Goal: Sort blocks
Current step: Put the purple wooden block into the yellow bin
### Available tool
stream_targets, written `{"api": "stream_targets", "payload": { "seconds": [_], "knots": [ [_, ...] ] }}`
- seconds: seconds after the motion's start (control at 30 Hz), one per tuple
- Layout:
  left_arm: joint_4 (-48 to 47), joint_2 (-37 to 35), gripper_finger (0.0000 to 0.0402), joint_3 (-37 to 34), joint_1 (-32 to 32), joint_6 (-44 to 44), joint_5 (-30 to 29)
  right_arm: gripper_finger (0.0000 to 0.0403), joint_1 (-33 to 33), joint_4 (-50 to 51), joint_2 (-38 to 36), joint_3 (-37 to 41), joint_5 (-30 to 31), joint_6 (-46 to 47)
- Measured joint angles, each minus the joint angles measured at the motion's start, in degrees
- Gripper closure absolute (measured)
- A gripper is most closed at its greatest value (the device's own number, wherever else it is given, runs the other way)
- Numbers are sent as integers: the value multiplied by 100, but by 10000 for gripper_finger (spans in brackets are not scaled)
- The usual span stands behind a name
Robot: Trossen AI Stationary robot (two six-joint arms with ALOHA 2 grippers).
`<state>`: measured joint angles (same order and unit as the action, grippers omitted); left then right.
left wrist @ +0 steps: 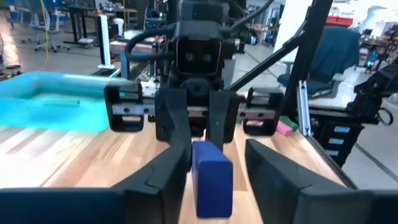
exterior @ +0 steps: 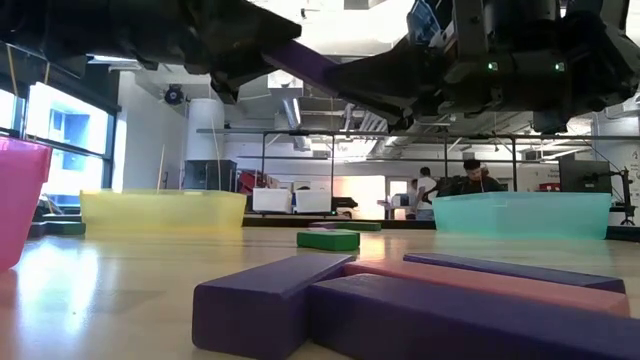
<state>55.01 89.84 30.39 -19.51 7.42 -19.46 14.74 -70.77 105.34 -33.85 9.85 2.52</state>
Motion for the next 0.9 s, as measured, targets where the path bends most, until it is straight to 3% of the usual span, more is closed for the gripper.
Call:
{"api": "stream_targets", "payload": {
  "seconds": [0.3, 0.67, 0.77, 0.9],
  "knots": [
    [-38, 0, 368, 0, 0, -24, 41, 366, 3, 78, 0, 2, -4, 32],
    [-158, -7, 369, 0, -7, -15, -93, 361, 0, 122, 0, 6, 88, 116],
    [-190, -4, 368, 0, -5, 8, -217, 339, -20, 169, 0, 4, 175, 265],
    [-321, -34, 368, 0, -13, 156, -390, 282, -75, 251, 0, 4, 164, 557]
  ]
}}
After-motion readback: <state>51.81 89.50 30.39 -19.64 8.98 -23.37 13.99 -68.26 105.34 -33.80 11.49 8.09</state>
